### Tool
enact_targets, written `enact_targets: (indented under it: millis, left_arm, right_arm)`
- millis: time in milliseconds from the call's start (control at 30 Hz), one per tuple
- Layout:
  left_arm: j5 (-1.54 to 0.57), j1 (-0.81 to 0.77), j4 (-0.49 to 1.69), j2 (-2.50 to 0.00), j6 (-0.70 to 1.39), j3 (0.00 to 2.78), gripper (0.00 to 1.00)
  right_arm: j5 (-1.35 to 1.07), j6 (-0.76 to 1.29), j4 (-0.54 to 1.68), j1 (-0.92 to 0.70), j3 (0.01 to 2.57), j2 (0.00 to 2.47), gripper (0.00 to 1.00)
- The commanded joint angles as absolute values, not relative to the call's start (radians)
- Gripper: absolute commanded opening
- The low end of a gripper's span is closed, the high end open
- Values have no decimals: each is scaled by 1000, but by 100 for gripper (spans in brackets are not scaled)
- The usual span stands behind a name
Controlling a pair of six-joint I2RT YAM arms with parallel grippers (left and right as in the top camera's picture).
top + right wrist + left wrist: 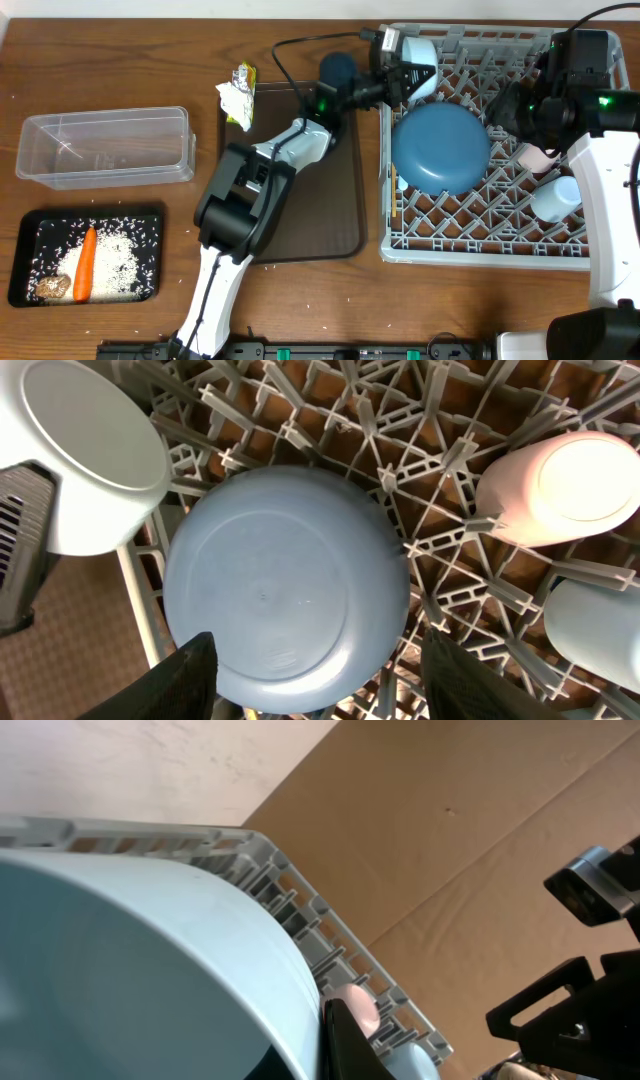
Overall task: Sort waste into correct bins and load items into the dishwasher rack
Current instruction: 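Carry the light-blue bowl over the rack's top-left area with the left gripper, then lower the light-blue bowl into the rack slots with the left gripper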
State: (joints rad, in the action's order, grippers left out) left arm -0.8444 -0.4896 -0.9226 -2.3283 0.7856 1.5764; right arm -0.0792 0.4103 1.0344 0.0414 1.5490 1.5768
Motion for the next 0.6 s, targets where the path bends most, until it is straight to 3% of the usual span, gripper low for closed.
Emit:
enact_targets:
  millis: [0,300,567]
  left_arm:
    - [-936,-466,-928,-2319,759,1635,6]
    - [-1028,-466,-759,-2319,654,1637,6]
    - [-1147,-479,-757,-2317,635,1637,6]
  right_arm:
    - [-95,376,1038,32,1553,1558,61]
    - [-94,377,1043,19,1553,1558,61]
    - [-94,377,1040,19,1553,1558,62]
